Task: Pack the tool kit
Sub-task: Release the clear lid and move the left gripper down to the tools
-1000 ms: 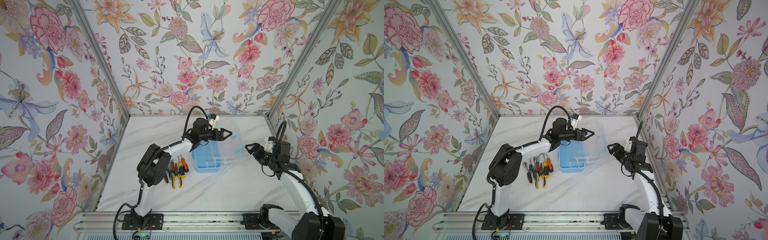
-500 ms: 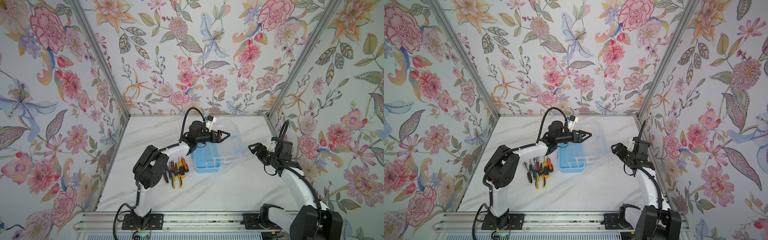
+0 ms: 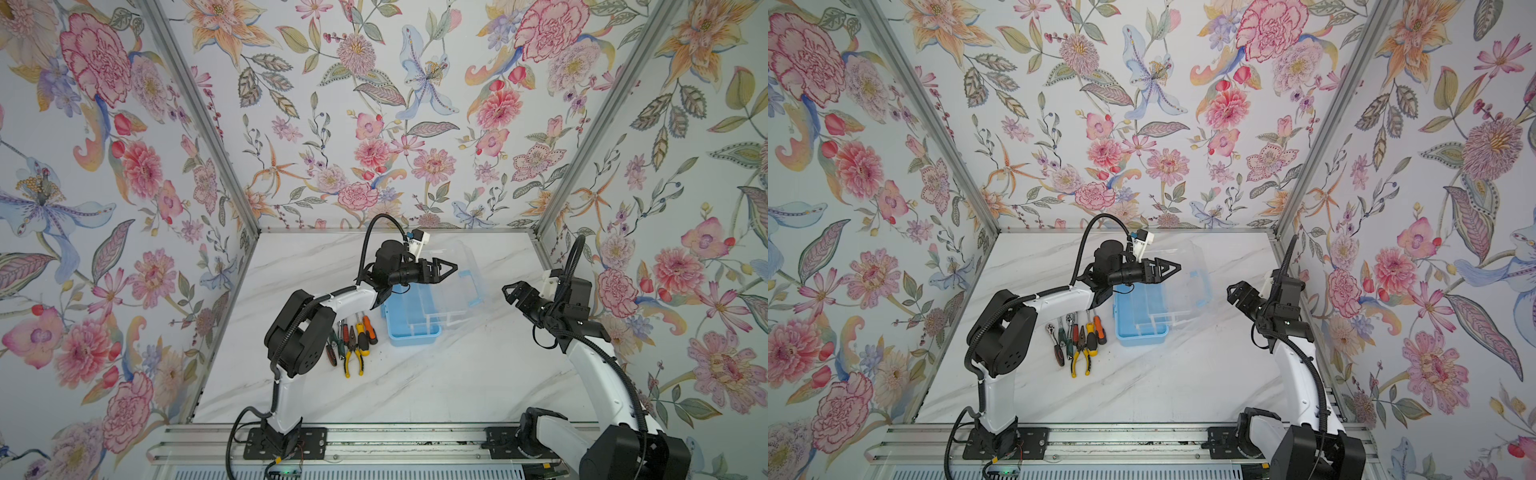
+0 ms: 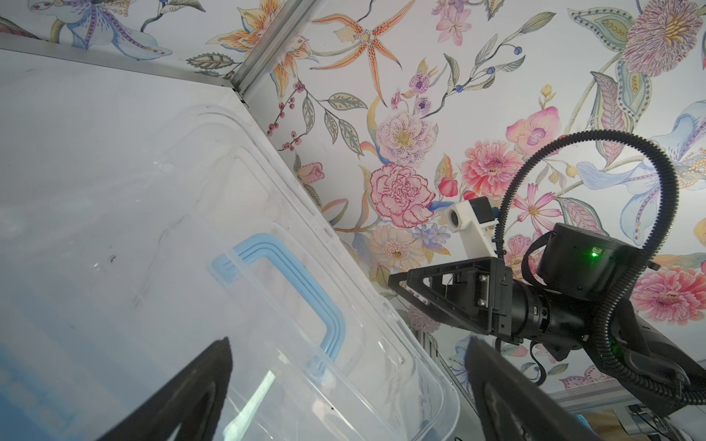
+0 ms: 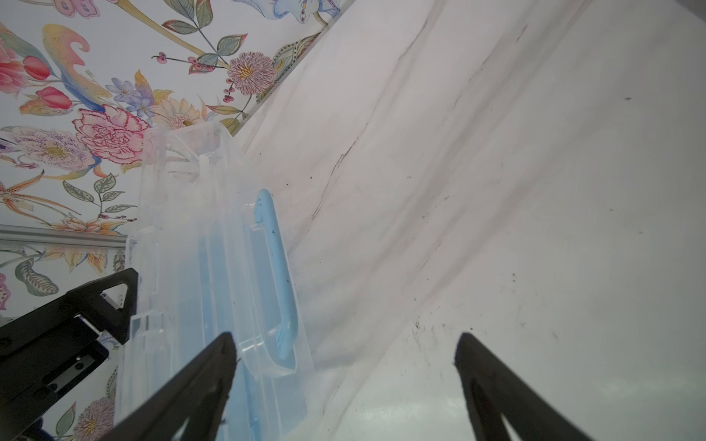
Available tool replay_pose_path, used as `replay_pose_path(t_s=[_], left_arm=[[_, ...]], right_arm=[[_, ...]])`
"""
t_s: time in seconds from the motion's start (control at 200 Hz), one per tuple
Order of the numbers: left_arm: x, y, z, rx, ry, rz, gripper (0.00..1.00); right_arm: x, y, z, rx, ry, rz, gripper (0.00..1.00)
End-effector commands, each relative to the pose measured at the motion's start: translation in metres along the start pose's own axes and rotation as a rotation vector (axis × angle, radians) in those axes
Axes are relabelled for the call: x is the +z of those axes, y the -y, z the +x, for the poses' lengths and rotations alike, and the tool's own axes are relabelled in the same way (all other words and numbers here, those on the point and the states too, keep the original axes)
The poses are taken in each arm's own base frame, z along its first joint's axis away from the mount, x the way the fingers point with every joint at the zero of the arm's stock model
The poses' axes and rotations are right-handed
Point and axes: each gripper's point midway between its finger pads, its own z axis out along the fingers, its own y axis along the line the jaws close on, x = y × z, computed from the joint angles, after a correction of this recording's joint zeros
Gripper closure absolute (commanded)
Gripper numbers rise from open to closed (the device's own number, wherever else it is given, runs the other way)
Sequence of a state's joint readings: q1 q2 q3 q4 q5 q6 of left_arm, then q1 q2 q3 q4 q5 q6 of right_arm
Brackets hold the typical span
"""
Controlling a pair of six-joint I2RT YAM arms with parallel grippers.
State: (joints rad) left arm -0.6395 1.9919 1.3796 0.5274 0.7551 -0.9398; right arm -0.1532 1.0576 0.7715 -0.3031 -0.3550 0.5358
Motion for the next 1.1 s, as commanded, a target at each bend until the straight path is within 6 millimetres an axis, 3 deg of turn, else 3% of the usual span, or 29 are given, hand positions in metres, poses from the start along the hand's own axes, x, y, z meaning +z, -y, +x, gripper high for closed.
replay_pose_path(t_s=[0.0, 0.235, 0.43, 0.575, 0.721, 0.806, 0.891, 1.096], left_arm=[[-0.022, 0.02, -0.025, 0.077, 0.043, -0.008, 0.01], [-0.035, 0.02, -0.034, 0.098, 0.07, -0.023, 0.01], [-0.045, 0.02, -0.038, 0.106, 0.082, -0.042, 0.01], [-0.069, -0.008, -0.036, 0.136, 0.097, -0.251, 0.01], [-0.116, -0.045, -0.023, 0.163, 0.1, -0.543, 0.01], [-0.151, -0.069, -0.009, 0.141, 0.094, -0.672, 0.01], [-0.194, -0.079, 0.0, 0.121, 0.137, -0.773, 0.01], [-0.278, -0.12, 0.061, -0.035, 0.163, -1.076, 0.14]], right_arm=[[-0.01, -0.019, -0.006, -0.055, 0.024, -0.038, 0.05], [-0.012, -0.058, 0.006, -0.135, 0.026, -0.158, 0.04], [-0.005, -0.07, 0.019, -0.181, 0.0, -0.153, 0.06], [-0.001, -0.075, 0.028, -0.213, -0.02, -0.135, 0.1], [0.005, -0.082, 0.045, -0.29, -0.045, -0.085, 0.14], [0.007, -0.089, 0.054, -0.332, -0.05, -0.073, 0.16], [0.009, -0.097, 0.061, -0.362, -0.056, -0.076, 0.18], [0.021, -0.115, 0.073, -0.404, -0.076, -0.113, 0.19]])
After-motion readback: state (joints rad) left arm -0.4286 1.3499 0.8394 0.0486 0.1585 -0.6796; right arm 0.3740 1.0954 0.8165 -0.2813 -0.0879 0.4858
